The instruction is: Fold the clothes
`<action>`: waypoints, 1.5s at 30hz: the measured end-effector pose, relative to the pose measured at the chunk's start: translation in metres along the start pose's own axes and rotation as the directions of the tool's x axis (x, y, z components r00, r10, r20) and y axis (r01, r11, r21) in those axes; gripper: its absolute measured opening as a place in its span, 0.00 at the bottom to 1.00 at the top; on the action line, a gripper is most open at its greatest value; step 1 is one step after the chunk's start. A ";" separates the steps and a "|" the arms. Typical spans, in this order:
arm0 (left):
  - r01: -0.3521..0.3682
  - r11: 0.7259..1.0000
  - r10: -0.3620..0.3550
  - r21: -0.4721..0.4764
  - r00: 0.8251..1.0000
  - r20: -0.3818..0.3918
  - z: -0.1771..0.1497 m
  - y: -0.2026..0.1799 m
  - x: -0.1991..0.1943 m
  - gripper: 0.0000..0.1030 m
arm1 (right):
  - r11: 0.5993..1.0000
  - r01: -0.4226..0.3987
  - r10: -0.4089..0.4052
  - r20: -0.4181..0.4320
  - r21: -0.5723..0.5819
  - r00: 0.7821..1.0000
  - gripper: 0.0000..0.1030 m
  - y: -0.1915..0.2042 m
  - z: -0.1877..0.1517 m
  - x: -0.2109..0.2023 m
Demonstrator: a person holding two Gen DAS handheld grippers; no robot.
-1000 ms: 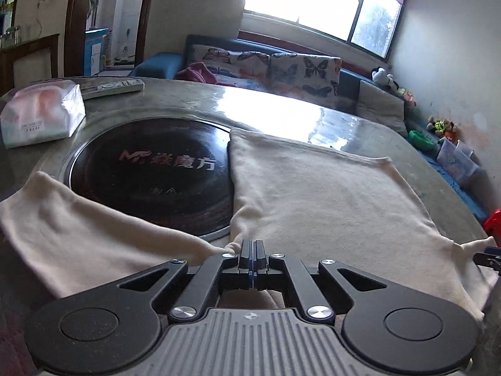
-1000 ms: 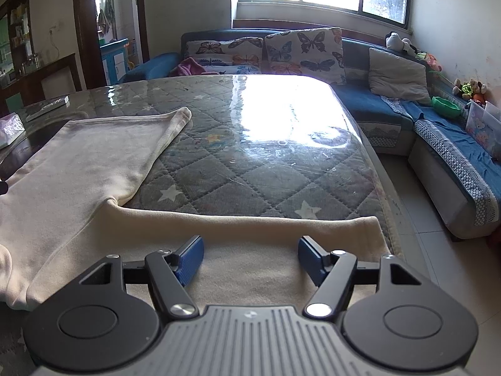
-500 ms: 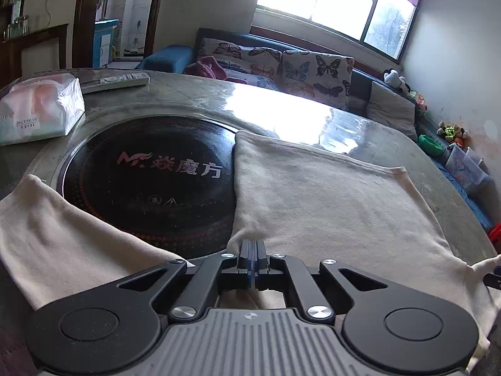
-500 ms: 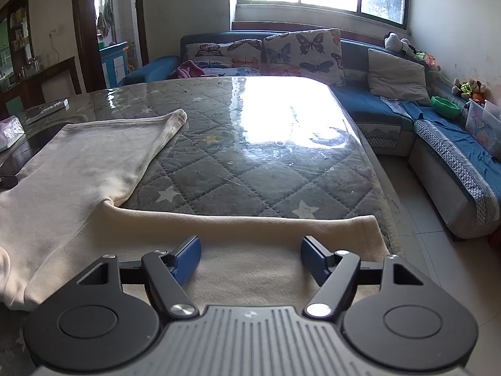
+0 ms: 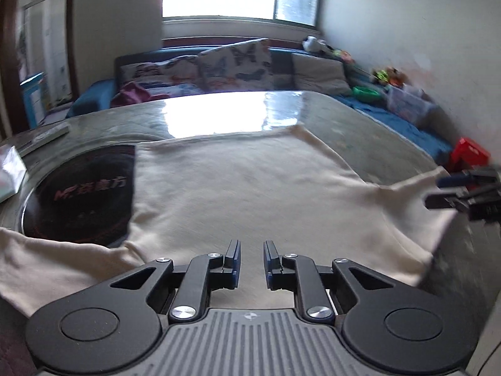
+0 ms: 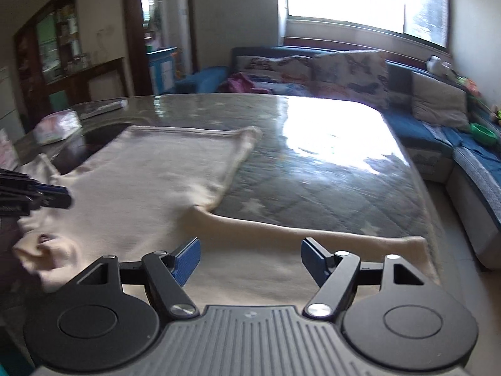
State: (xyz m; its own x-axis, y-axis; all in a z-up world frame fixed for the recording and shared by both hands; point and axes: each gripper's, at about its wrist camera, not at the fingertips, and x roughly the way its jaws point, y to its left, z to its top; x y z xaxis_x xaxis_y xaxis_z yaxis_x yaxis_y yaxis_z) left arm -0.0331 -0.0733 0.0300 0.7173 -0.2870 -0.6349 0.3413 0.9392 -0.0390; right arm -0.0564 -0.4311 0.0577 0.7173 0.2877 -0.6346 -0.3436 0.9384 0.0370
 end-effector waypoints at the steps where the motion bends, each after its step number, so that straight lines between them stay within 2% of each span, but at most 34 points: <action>1: 0.007 1.000 -0.007 0.024 1.000 -0.003 -0.003 -0.006 -0.001 0.17 | 0.999 -0.029 0.029 -0.001 -0.028 1.000 0.71 0.010 0.001 0.002; 5: 0.025 0.997 -0.023 0.072 0.999 -0.022 -0.013 -0.018 -0.001 0.17 | 0.992 -0.092 0.091 -0.016 -0.087 0.996 0.71 0.035 -0.002 0.007; 11: 0.025 0.994 -0.022 0.103 0.999 -0.028 -0.017 -0.021 -0.001 0.17 | 0.977 -0.105 0.104 -0.018 -0.187 0.994 0.72 0.061 -0.009 0.006; 17: 0.017 0.994 -0.016 0.105 1.000 -0.014 -0.006 -0.019 -0.004 0.17 | 0.975 -0.104 0.096 -0.047 -0.198 0.994 0.72 0.061 -0.017 0.005; 20: 0.033 0.994 -0.033 0.108 0.999 0.006 0.003 -0.023 -0.003 0.17 | 0.985 -0.102 0.100 -0.021 -0.142 0.995 0.72 0.049 -0.014 -0.006; 23: 0.060 0.992 -0.062 0.109 0.998 0.010 0.009 -0.032 0.004 0.17 | 0.996 -0.030 0.031 0.014 -0.079 0.999 0.71 0.029 -0.012 -0.016; 26: 0.098 0.988 -0.099 0.115 0.995 0.005 0.010 -0.045 0.012 0.17 | 0.996 0.084 -0.084 0.011 -0.005 0.996 0.69 0.001 -0.015 -0.020; 31: 0.152 0.978 -0.151 0.143 0.988 -0.016 0.009 -0.066 0.023 0.17 | 0.958 0.258 -0.257 -0.021 0.124 0.966 0.64 -0.048 -0.026 -0.027; 33: 0.168 0.974 -0.166 0.154 0.986 -0.024 0.009 -0.072 0.026 0.17 | 0.922 0.331 -0.329 -0.045 0.200 0.943 0.61 -0.074 -0.034 -0.030; 37: 0.184 0.966 -0.182 0.182 0.983 -0.028 0.010 -0.084 0.028 0.17 | 0.884 0.363 -0.354 -0.083 0.294 0.931 0.51 -0.104 -0.045 -0.031; 42: 0.193 0.960 -0.189 0.201 0.981 -0.040 0.010 -0.090 0.031 0.18 | 0.883 0.353 -0.346 -0.077 0.310 0.935 0.36 -0.108 -0.049 -0.028; 45: 0.194 0.959 -0.189 0.208 0.981 -0.046 0.009 -0.093 0.033 0.18 | 0.880 0.356 -0.352 -0.074 0.314 0.933 0.21 -0.109 -0.048 -0.027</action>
State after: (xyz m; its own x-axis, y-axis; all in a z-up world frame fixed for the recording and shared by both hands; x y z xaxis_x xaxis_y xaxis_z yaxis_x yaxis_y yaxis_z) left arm -0.0358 -0.1719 0.0202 0.6114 -0.4504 -0.6506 0.5929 0.8053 -0.0003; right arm -0.0676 -0.5502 0.0335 0.7451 -0.0756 -0.6627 0.1436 0.9884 0.0487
